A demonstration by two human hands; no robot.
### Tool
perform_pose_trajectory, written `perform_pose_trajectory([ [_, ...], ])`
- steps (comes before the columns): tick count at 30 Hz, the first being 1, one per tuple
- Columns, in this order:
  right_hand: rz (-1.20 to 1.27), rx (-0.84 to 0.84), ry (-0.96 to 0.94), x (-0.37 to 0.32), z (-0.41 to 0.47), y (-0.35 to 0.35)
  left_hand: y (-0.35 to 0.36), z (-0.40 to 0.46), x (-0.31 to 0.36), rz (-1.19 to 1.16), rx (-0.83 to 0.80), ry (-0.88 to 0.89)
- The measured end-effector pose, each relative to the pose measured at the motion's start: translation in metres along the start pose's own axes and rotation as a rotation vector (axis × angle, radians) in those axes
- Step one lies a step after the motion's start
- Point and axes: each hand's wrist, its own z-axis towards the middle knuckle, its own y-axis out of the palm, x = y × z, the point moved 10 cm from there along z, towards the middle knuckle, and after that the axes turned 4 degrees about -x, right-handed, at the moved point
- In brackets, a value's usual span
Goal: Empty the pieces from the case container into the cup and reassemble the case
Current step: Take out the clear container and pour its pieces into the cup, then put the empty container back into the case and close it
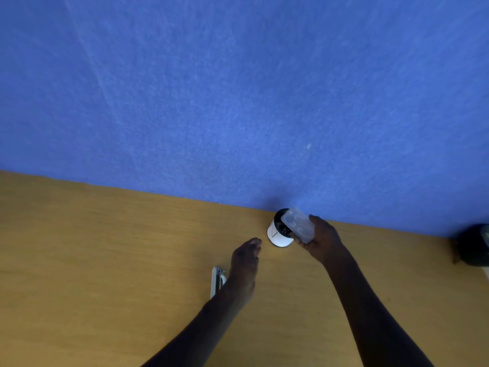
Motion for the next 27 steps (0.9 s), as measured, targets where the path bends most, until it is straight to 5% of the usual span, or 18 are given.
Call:
perform_pose_trajectory([
  [8, 0.246, -0.349, 0.106, 0.019, -0.028, 0.051, 0.012, -0.006, 0.017, -0.086, -0.05, 0.031],
  [27, 0.319, -0.393, 0.21, 0.118, -0.107, 0.13, -0.04, -0.058, 0.065, -0.226, -0.129, 0.128],
])
